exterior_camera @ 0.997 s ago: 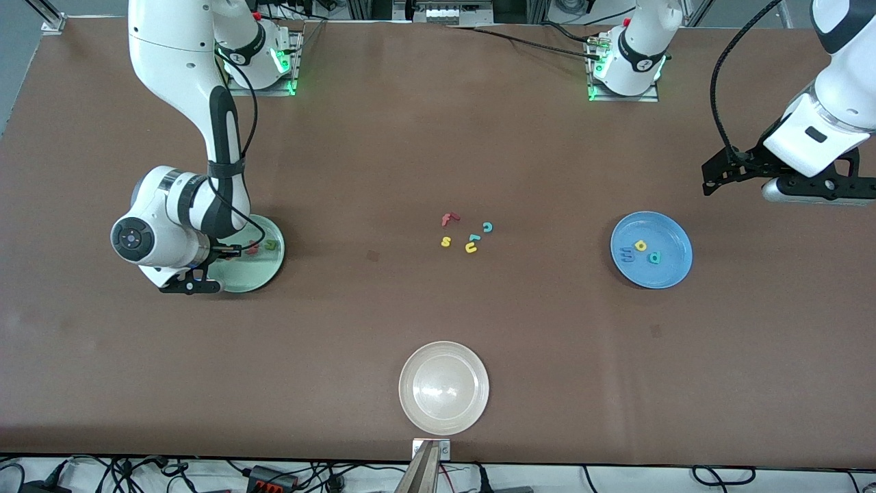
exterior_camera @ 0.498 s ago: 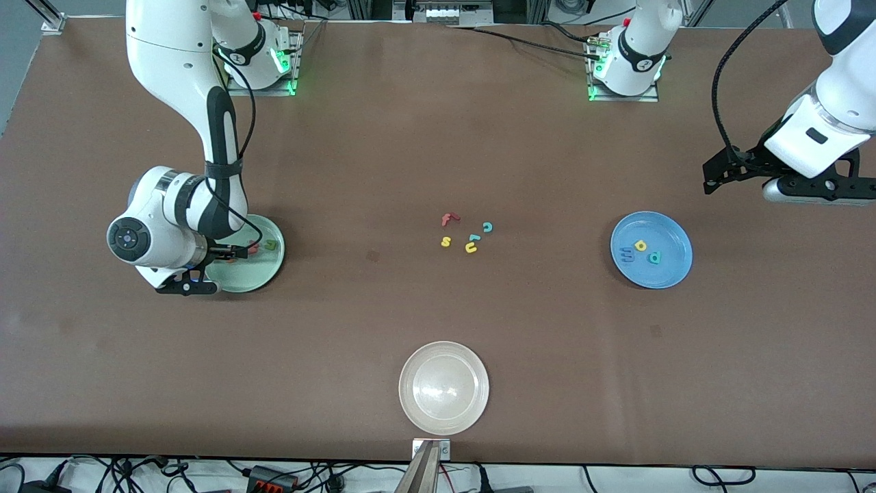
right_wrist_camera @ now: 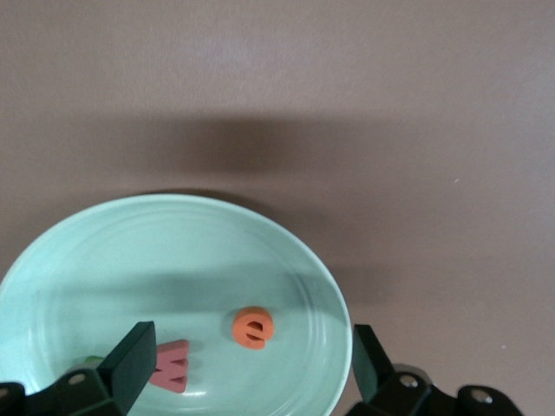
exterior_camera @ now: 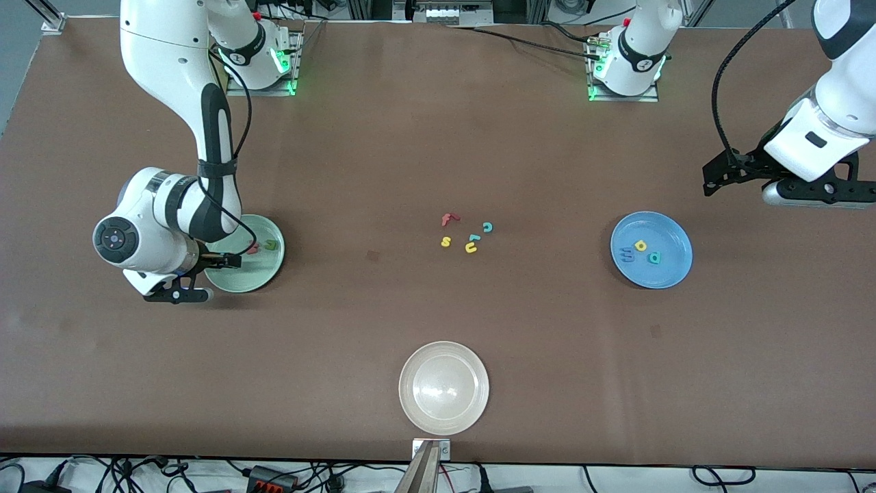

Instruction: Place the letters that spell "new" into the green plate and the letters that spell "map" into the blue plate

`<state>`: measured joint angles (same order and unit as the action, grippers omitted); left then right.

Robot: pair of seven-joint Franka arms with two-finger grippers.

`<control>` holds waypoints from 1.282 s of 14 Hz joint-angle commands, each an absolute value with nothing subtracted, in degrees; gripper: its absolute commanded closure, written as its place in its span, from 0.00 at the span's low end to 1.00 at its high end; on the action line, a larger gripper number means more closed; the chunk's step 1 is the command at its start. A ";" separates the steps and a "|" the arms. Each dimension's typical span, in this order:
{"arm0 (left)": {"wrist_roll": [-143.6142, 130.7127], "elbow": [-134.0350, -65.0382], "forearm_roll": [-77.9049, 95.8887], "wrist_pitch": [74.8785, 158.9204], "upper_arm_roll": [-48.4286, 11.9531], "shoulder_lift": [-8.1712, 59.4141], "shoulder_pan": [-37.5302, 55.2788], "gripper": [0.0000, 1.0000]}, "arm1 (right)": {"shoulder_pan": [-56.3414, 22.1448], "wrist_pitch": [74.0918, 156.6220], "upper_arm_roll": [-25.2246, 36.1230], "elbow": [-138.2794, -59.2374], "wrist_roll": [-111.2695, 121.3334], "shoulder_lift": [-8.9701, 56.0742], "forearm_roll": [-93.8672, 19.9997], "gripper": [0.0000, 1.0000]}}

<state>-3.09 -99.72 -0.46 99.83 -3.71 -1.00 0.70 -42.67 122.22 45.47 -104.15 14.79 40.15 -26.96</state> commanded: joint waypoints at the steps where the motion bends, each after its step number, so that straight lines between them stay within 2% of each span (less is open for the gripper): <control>1: -3.69 -98.00 -0.18 98.79 -3.78 -0.35 0.70 0.00 | -41.92 121.20 45.79 -102.22 15.29 39.64 -28.21 0.00; 4: -3.87 -98.00 -0.18 98.79 -3.78 -0.26 0.70 0.00 | -41.23 121.20 45.62 -101.51 15.12 38.85 -28.21 0.00; 8: -3.87 -98.00 -0.18 98.79 -3.78 -0.26 0.70 0.00 | -37.28 121.29 40.62 -100.47 11.27 32.80 -25.77 0.00; 11: -3.87 -98.00 -0.18 98.79 -3.78 -0.26 0.70 0.00 | -32.10 121.20 32.20 -98.09 3.46 27.44 -13.40 0.00; 13: -3.95 -97.91 -0.18 98.88 -3.78 -0.26 0.70 0.00 | -25.88 120.24 24.39 -97.56 0.54 22.61 -5.58 0.00; 18: -3.96 -98.00 -0.18 98.79 -3.78 -0.26 0.70 0.00 | -11.64 109.63 12.16 -92.30 0.53 14.17 2.37 0.00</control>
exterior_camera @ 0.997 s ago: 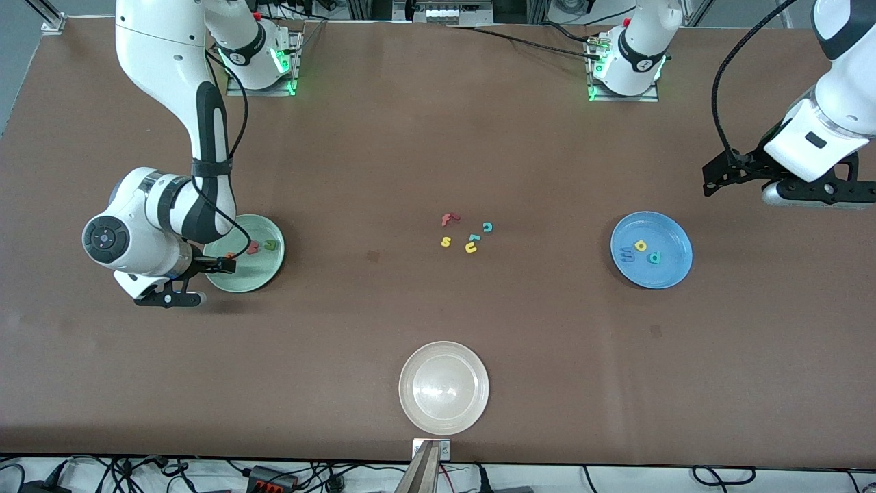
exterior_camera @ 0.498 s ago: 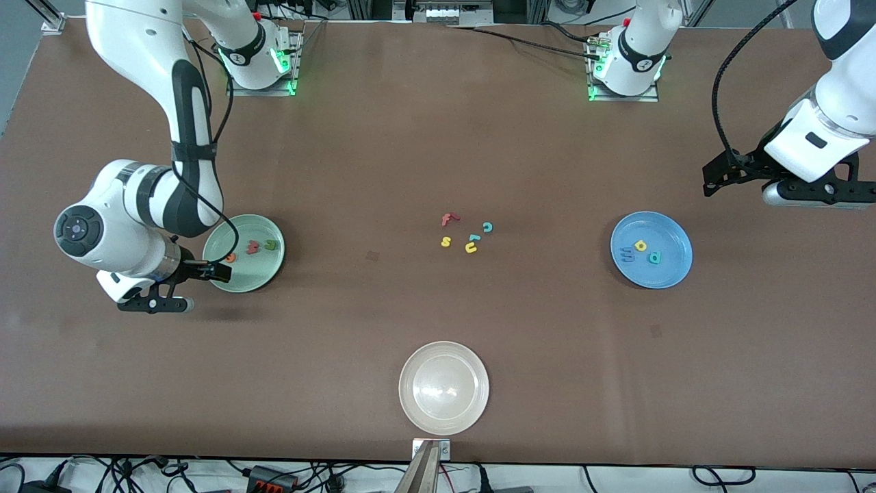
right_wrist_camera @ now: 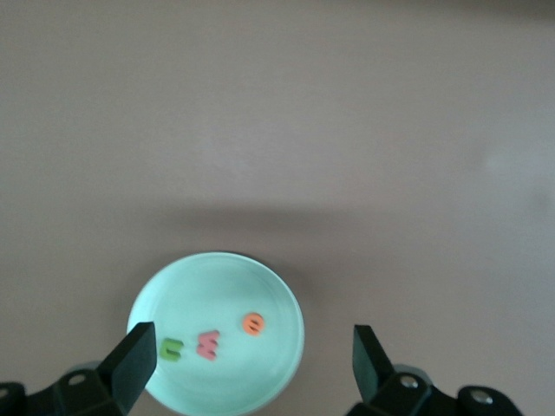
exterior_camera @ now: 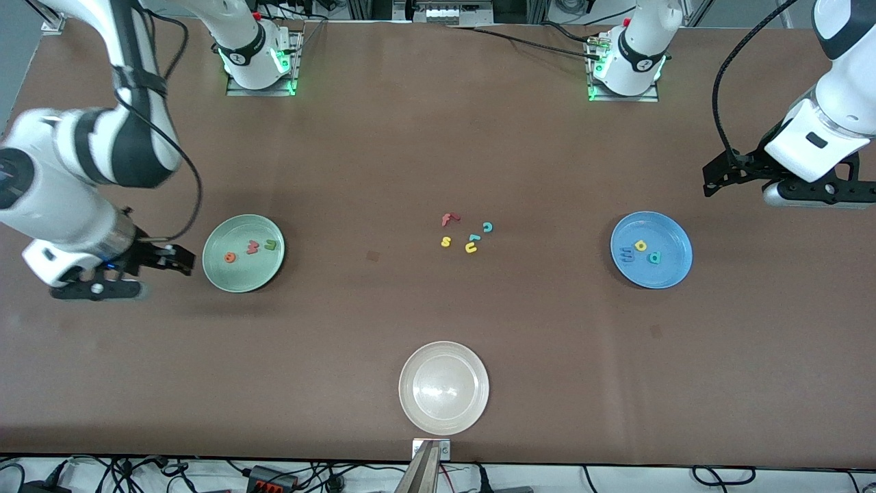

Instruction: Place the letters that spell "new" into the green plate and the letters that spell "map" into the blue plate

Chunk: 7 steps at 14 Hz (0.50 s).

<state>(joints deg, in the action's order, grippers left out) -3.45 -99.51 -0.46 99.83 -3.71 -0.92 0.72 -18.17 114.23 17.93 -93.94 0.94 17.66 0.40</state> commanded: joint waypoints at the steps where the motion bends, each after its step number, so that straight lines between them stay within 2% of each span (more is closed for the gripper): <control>1: -3.96 -98.00 -0.18 98.70 -3.78 -0.26 0.79 0.00 | -8.03 107.42 9.61 -91.33 0.61 12.50 2.46 0.00; 5: -3.96 -98.00 -0.18 98.61 -3.78 -0.26 0.79 0.00 | -1.33 104.33 7.12 -89.30 1.49 7.75 2.02 0.00; 7: -3.96 -98.00 -0.18 98.61 -3.78 -0.26 0.79 0.00 | 2.88 103.45 3.71 -89.30 2.10 5.29 2.02 0.00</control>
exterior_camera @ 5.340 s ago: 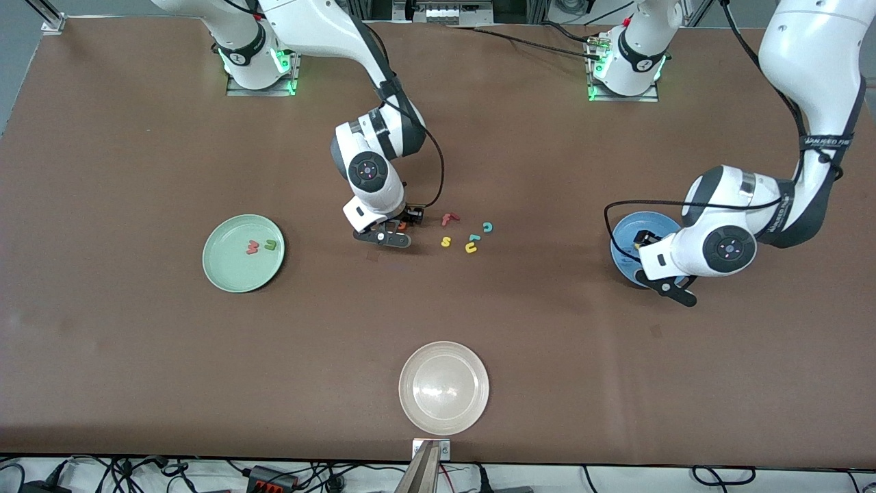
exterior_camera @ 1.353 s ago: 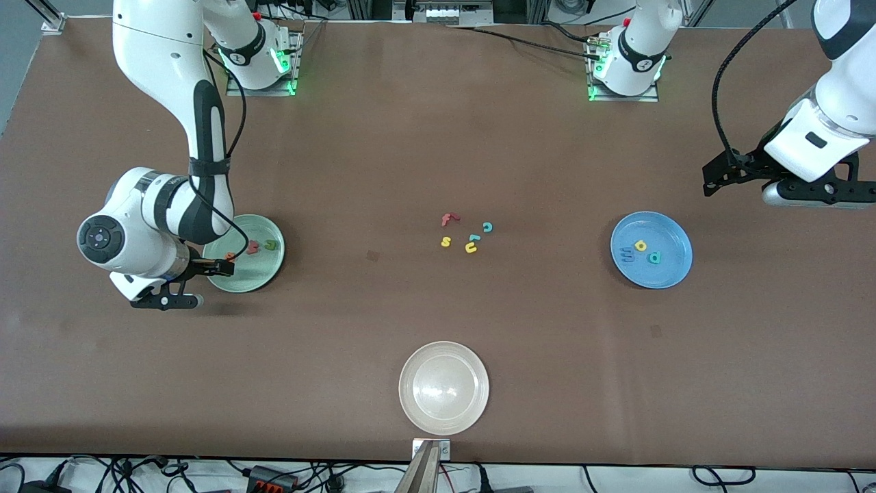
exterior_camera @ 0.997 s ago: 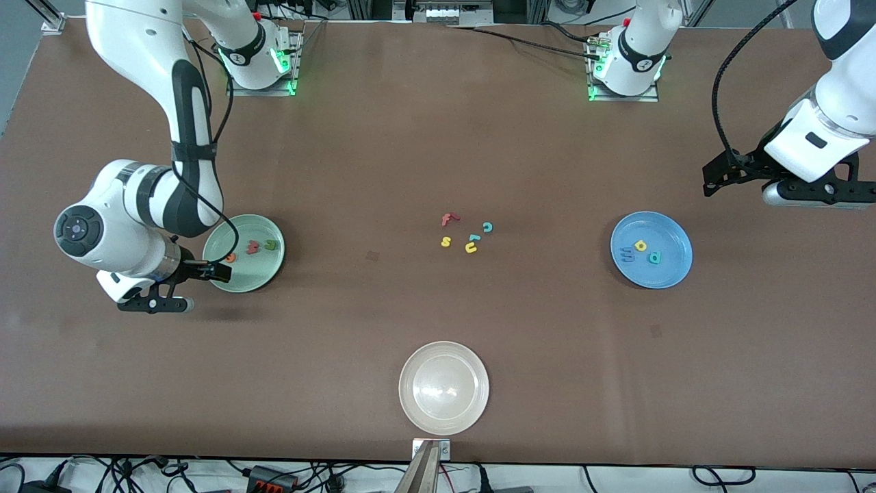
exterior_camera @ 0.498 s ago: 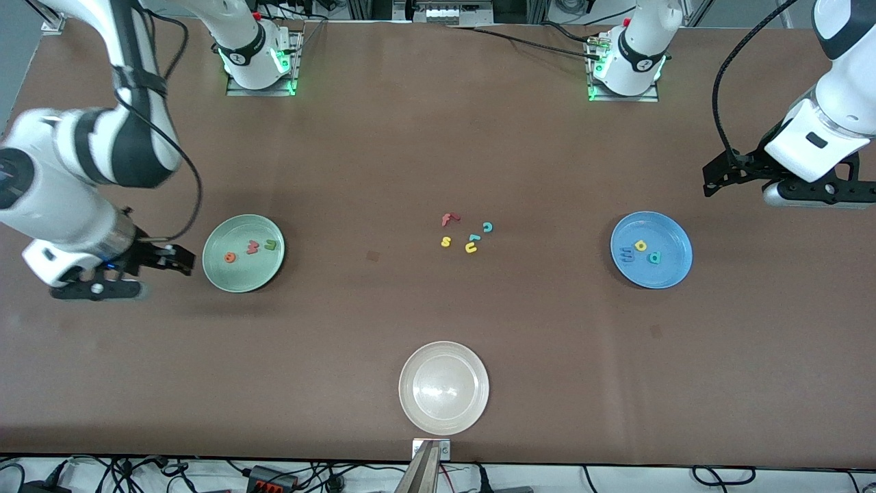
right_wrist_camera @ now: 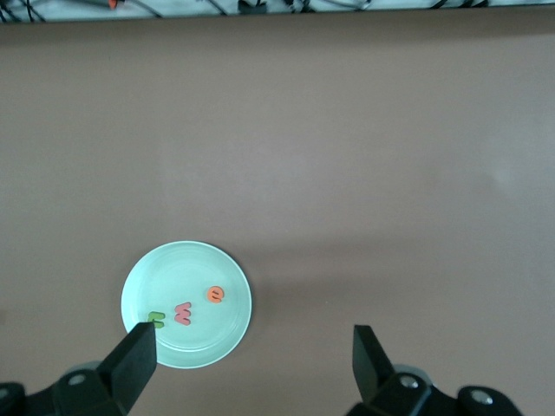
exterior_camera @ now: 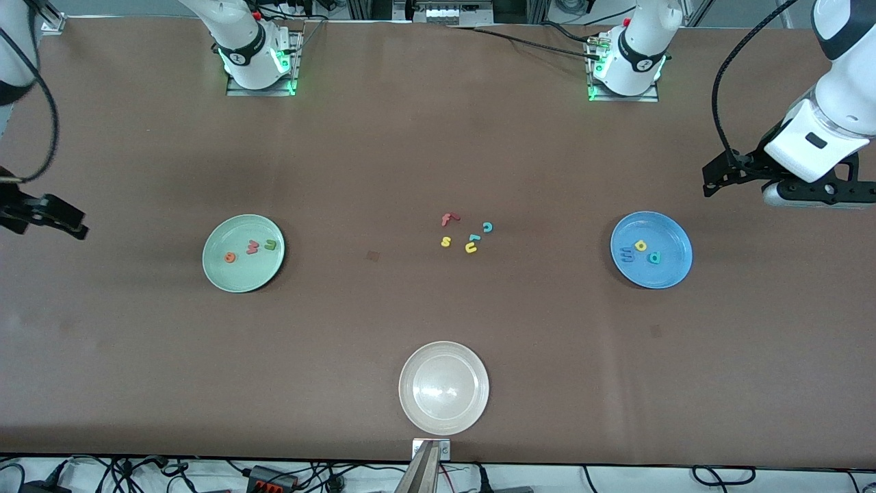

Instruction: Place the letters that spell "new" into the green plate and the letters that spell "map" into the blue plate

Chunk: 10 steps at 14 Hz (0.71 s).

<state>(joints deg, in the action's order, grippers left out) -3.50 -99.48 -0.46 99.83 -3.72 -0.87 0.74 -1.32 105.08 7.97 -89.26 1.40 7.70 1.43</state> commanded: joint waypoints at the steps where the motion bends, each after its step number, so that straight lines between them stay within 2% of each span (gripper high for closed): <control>1: -3.96 -97.91 -0.18 98.70 -3.87 -0.26 0.79 0.00 | 4.21 102.40 2.73 -89.12 2.89 4.40 2.20 0.00; 5: -3.96 -98.00 -0.18 98.61 -3.78 -0.26 0.88 0.00 | 4.04 97.75 2.73 -85.53 4.48 4.13 1.94 0.00; 10: -3.96 -98.00 -0.18 98.61 -3.78 -0.26 0.88 0.00 | 4.58 96.86 1.41 -86.13 3.26 4.75 1.76 0.00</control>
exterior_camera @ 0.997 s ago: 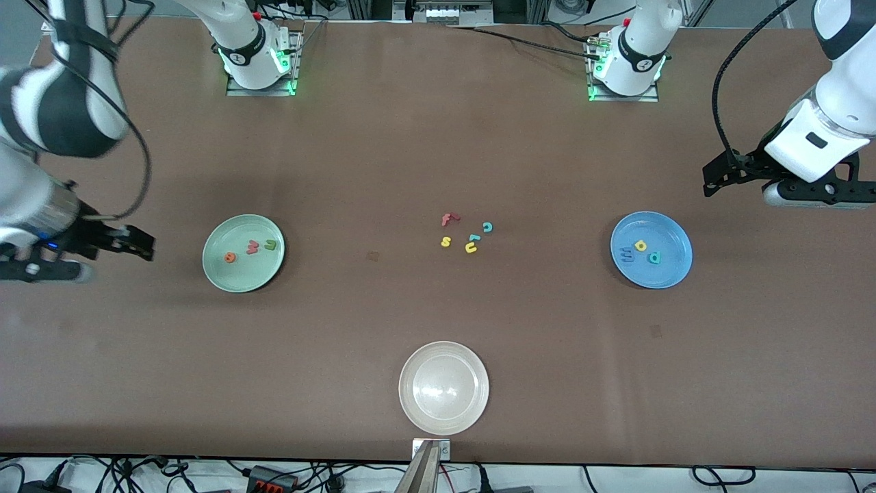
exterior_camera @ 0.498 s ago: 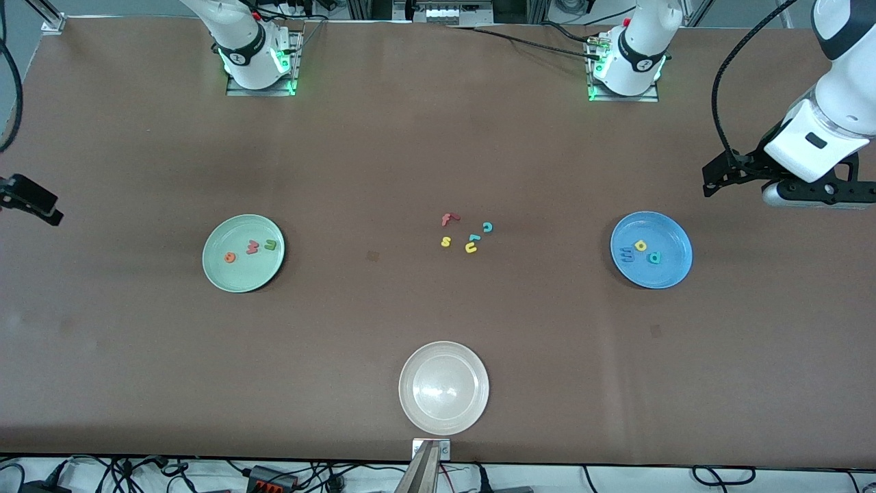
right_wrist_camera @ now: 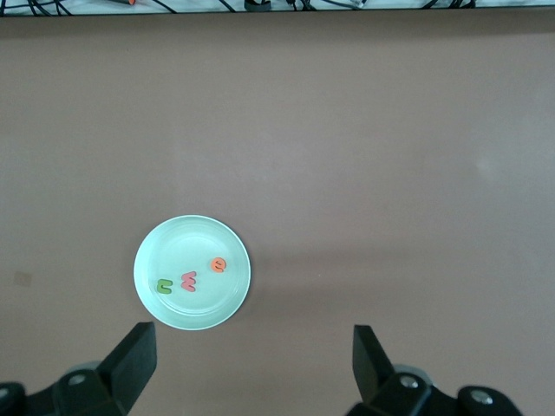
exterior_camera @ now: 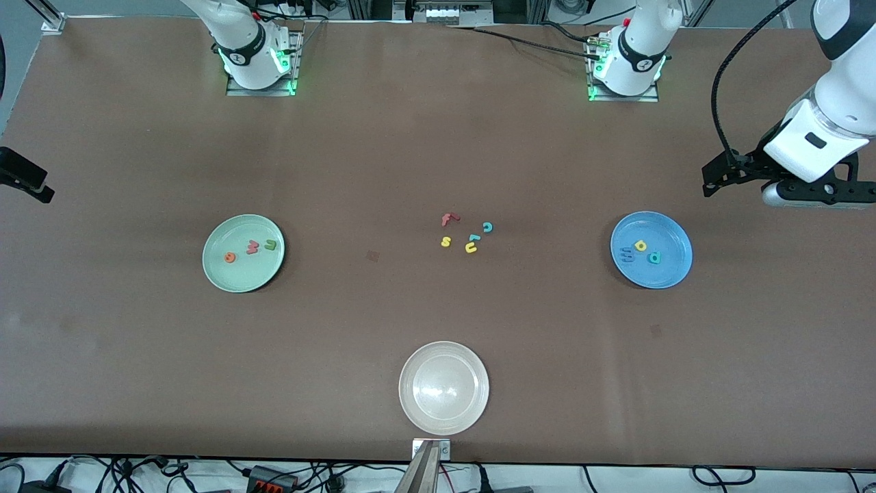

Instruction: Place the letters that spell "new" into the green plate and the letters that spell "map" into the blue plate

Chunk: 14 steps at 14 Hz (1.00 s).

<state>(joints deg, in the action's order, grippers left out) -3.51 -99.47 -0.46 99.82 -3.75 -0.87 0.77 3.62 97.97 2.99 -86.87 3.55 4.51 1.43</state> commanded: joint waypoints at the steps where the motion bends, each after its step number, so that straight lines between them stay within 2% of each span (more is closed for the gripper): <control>1: -3.96 -98.00 -0.18 98.61 -3.78 -0.26 0.88 0.00 | 4.40 96.86 1.41 -86.13 3.25 4.75 1.93 0.00; 14: -3.96 -98.00 -0.17 98.61 -3.78 -0.26 0.79 0.00 | 4.75 95.98 1.49 -86.13 3.69 4.66 2.02 0.00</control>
<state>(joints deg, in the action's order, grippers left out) -3.53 -99.47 -0.46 99.82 -3.75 -0.87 0.77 3.93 97.40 2.12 -86.86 3.53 4.84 1.43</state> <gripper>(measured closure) 0.000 0.000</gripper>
